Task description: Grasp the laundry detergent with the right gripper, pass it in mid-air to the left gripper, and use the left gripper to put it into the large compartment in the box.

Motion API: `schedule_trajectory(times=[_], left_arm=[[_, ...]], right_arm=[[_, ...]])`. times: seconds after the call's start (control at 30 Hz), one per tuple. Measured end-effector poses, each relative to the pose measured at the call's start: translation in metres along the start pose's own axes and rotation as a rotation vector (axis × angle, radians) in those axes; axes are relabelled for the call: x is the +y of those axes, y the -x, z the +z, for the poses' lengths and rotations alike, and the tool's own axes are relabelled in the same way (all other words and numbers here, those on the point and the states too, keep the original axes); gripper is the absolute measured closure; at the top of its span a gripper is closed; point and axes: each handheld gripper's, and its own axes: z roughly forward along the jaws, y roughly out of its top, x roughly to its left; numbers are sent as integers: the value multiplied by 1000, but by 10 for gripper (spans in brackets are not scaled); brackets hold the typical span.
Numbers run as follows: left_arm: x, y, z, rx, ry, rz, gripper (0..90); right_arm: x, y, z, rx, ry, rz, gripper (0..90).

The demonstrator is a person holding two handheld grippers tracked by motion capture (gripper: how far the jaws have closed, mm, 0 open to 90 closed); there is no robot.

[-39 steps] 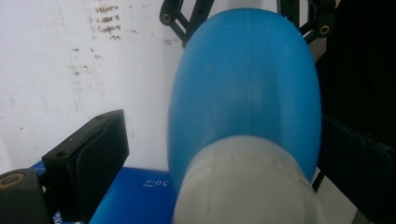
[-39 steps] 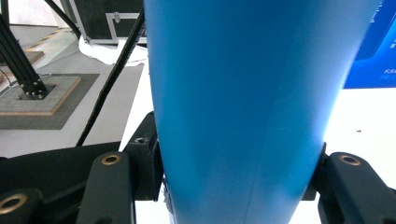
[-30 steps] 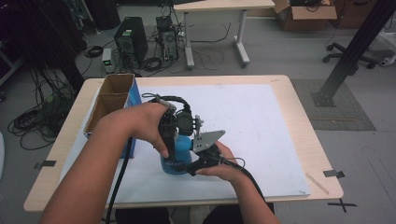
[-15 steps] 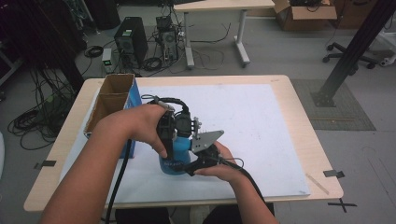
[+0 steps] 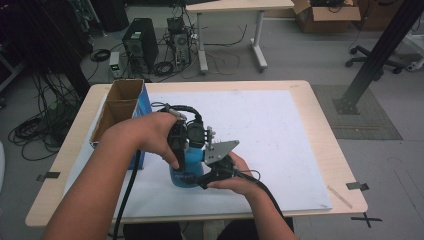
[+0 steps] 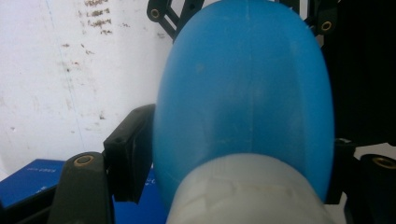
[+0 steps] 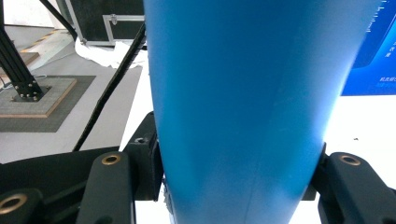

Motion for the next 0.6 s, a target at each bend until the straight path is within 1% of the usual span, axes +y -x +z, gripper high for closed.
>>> schedule_trajectory(times=[0.07, 0.33, 0.4, 0.6], left_arm=[[0, 0, -1, -3, 3, 2, 339], [1, 1, -1, -12, 13, 12, 373], [2, 1, -2, -15, -4, 14, 377], [4, 2, -4, -19, -12, 14, 381]], right_arm=[[0, 0, 0, -1, -2, 1, 427], [1, 0, 0, 0, 0, -1, 427], [1, 0, 0, 0, 0, -3, 427], [1, -1, -1, 3, 8, -6, 427]])
